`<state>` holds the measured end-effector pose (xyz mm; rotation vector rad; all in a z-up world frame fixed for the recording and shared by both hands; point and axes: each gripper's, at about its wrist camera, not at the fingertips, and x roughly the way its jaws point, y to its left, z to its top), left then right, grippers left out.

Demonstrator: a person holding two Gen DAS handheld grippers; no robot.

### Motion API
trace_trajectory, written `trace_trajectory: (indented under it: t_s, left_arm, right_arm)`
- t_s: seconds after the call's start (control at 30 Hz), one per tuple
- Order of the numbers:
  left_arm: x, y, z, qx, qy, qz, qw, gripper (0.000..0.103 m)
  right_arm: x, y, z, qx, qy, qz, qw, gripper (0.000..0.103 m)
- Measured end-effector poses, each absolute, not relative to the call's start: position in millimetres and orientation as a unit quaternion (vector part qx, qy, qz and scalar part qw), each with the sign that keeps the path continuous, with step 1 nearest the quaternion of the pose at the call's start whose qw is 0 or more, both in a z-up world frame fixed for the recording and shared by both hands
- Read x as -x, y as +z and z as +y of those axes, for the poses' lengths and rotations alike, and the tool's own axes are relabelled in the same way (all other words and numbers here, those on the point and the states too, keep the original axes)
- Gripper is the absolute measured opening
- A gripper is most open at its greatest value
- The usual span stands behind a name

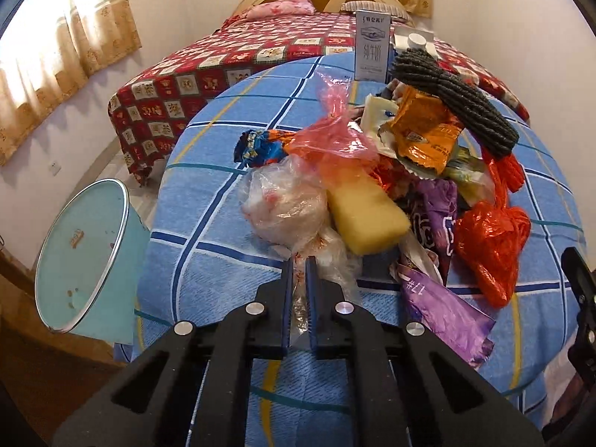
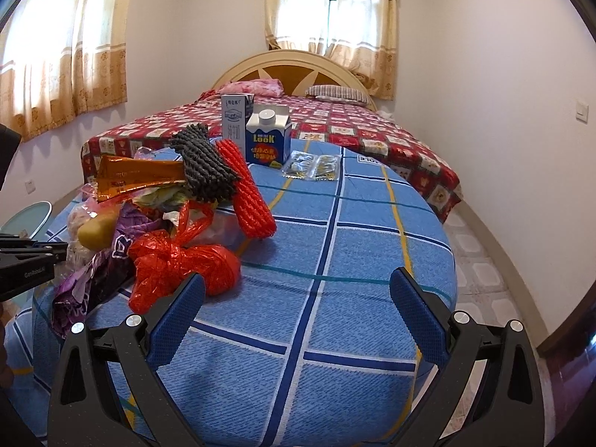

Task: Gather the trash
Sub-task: 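Reach the left gripper into the pile and grasp the clear plastic bag, then grasp the black mesh scrubber with the right gripper while the left gripper holds the clear bag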

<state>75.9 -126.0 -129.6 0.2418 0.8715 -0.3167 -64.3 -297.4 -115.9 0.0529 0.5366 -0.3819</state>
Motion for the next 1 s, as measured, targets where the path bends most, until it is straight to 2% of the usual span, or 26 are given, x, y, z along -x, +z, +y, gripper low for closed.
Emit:
trace_trajectory:
  t_s: [0.37,0.47,0.53,1.0]
  left_arm:
    - [-69,-84,-99,-0.120,-0.157,0.372,0.907,0.003]
    - [-73,-84,-97,-0.128,-0.145,0.366,0.910,0.003]
    - [-75,-85,-93,-0.126,-0.138,0.369,0.910,0.003]
    - [-66,-50,-76,-0.138,-0.116,0.305,0.935,0.003]
  right_arm:
    - [59,-102,-308,-0.039,-0.189,0.247,0.950,0.097]
    - [52,-96,-305,-0.034,-0.183,0.240,0.953,0.091]
    - [45,-95,-304,-0.031,-0.176,0.242,0.954,0.082]
    - [-25,-81,-287,0.001,-0.129,0.272,0.953,0.076]
